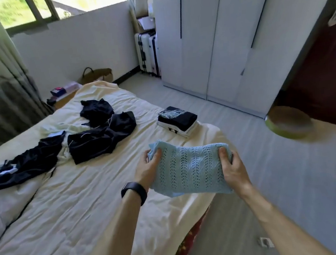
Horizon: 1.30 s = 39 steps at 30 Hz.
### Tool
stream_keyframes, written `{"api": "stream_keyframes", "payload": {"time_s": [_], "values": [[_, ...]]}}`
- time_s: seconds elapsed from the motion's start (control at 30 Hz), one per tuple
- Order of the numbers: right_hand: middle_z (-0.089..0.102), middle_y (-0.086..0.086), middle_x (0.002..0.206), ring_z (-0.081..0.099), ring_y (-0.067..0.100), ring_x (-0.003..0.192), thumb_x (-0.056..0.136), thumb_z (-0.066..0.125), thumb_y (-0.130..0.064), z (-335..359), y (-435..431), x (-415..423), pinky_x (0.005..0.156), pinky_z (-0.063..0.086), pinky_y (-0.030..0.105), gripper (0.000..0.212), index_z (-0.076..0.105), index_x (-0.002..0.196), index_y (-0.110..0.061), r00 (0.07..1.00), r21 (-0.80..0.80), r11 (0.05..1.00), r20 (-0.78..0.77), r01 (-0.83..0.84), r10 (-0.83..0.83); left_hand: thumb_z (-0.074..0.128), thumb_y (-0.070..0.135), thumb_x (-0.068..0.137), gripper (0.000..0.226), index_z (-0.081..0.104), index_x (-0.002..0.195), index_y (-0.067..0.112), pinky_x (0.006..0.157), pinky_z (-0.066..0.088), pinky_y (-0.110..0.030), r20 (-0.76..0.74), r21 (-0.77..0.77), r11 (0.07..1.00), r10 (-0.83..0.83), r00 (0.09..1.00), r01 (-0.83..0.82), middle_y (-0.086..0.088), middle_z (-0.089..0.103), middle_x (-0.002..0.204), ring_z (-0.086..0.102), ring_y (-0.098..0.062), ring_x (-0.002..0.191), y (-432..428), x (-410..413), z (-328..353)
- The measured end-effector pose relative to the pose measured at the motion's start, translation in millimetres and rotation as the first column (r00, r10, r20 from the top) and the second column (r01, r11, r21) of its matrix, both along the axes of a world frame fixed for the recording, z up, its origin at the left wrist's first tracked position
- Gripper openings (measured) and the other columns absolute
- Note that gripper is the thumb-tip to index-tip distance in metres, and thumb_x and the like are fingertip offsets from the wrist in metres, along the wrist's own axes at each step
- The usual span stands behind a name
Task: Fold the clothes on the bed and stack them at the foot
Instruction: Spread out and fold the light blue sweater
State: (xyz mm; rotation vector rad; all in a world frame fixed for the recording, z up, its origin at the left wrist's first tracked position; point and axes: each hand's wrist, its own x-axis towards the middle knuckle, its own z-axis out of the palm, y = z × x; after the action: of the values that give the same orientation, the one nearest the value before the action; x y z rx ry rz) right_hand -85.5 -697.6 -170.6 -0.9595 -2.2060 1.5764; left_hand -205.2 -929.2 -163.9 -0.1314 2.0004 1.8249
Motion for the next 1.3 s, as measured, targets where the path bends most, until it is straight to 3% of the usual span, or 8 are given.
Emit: {"api": "stream_keyframes", "payload": {"time_s": [0.1, 0.2, 0.33, 0.43, 0.57, 0.7, 0.97, 1.3], "values": [[0.068, 0.000, 0.093, 0.065, 0.027, 0.095, 0.098, 0.048, -0.063, -9, 48, -41, 0.080, 0.049, 0.036, 0.051, 0.064, 0.099, -0.015, 0.996, 0.000, 1.000, 0.085, 0.026, -0.026, 0.066, 0.039, 0.096, 0.045, 0.059, 0.127, 0.009, 0.095, 0.054, -0.051, 0.357, 0.108, 0.989, -0.133, 0.924, 0.101, -0.017, 0.069, 0.121, 0.068, -0.034, 0.107, 30, -48, -16], [0.071, 0.015, 0.108, 0.069, 0.032, 0.100, 0.099, 0.055, -0.055, -15, 94, -82, 0.096, 0.056, 0.047, 0.060, 0.066, 0.115, 0.003, 0.963, -0.131, 0.991, 0.270, 0.035, 0.002, 0.067, 0.039, 0.093, 0.042, 0.059, 0.123, 0.011, 0.089, 0.054, -0.048, 0.672, 0.239, 0.957, -0.285, 0.684, 0.164, -0.013, 0.069, 0.115, 0.068, -0.032, 0.097, 53, -76, -35], [0.066, 0.018, 0.117, 0.067, 0.035, 0.106, 0.100, 0.057, -0.050, -22, 141, -124, 0.099, 0.054, 0.049, 0.066, 0.056, 0.129, 0.009, 0.931, -0.163, 0.986, 0.364, 0.034, 0.028, 0.066, 0.042, 0.091, 0.046, 0.053, 0.128, 0.018, 0.085, 0.037, -0.083, 0.752, 0.278, 0.924, -0.380, 0.538, 0.263, -0.014, 0.052, 0.141, 0.053, -0.048, 0.124, 88, -97, -72], [0.063, 0.018, 0.124, 0.065, 0.035, 0.111, 0.101, 0.056, -0.049, -36, 173, -140, 0.097, 0.054, 0.044, 0.068, 0.051, 0.137, 0.008, 0.903, -0.164, 0.985, 0.428, 0.057, 0.019, 0.065, 0.036, 0.092, 0.044, 0.054, 0.130, 0.017, 0.086, 0.037, -0.084, 0.795, 0.423, 0.901, -0.420, 0.437, 0.098, -0.020, 0.060, 0.135, 0.057, -0.052, 0.119, 122, -95, -100], [0.064, 0.016, 0.120, 0.068, 0.034, 0.105, 0.100, 0.057, -0.050, -59, 223, -152, 0.091, 0.057, 0.043, 0.066, 0.051, 0.138, 0.004, 0.882, -0.241, 0.965, 0.471, 0.099, 0.027, 0.067, 0.037, 0.088, 0.034, 0.063, 0.116, 0.018, 0.092, 0.051, -0.061, 0.838, 0.392, 0.919, -0.335, 0.431, -0.047, -0.016, 0.073, 0.111, 0.068, -0.040, 0.100, 174, -95, -127], [0.069, 0.018, 0.119, 0.071, 0.032, 0.100, 0.099, 0.059, -0.050, -80, 275, -173, 0.091, 0.058, 0.045, 0.063, 0.057, 0.132, 0.004, 0.884, -0.349, 0.935, 0.454, 0.058, 0.114, 0.073, 0.029, 0.070, 0.029, 0.063, 0.093, 0.017, 0.059, 0.056, -0.030, 0.839, 0.245, 0.961, -0.145, 0.524, -0.127, -0.007, 0.070, 0.076, 0.069, -0.025, 0.061, 230, -112, -135], [0.073, -0.006, 0.085, 0.069, 0.014, 0.084, 0.098, 0.058, -0.055, -89, 338, -218, 0.071, 0.056, 0.030, 0.041, 0.068, 0.092, -0.016, 0.932, -0.284, 0.952, 0.302, -0.112, 0.199, 0.065, 0.016, 0.081, 0.019, 0.060, 0.100, 0.012, 0.061, 0.060, -0.037, 0.839, 0.287, 0.919, -0.105, 0.533, -0.270, -0.013, 0.071, 0.084, 0.071, -0.029, 0.068, 290, -159, -116], [0.072, -0.002, 0.105, 0.067, 0.016, 0.098, 0.101, 0.058, -0.048, -107, 341, -288, 0.085, 0.053, 0.034, 0.031, 0.069, 0.110, -0.020, 0.941, -0.320, 0.933, 0.232, -0.164, 0.245, 0.065, 0.011, 0.079, 0.038, 0.056, 0.115, 0.020, 0.077, 0.058, -0.051, 0.794, 0.225, 0.915, 0.027, 0.608, -0.334, -0.010, 0.073, 0.098, 0.072, -0.032, 0.082, 286, -229, -121]]}}
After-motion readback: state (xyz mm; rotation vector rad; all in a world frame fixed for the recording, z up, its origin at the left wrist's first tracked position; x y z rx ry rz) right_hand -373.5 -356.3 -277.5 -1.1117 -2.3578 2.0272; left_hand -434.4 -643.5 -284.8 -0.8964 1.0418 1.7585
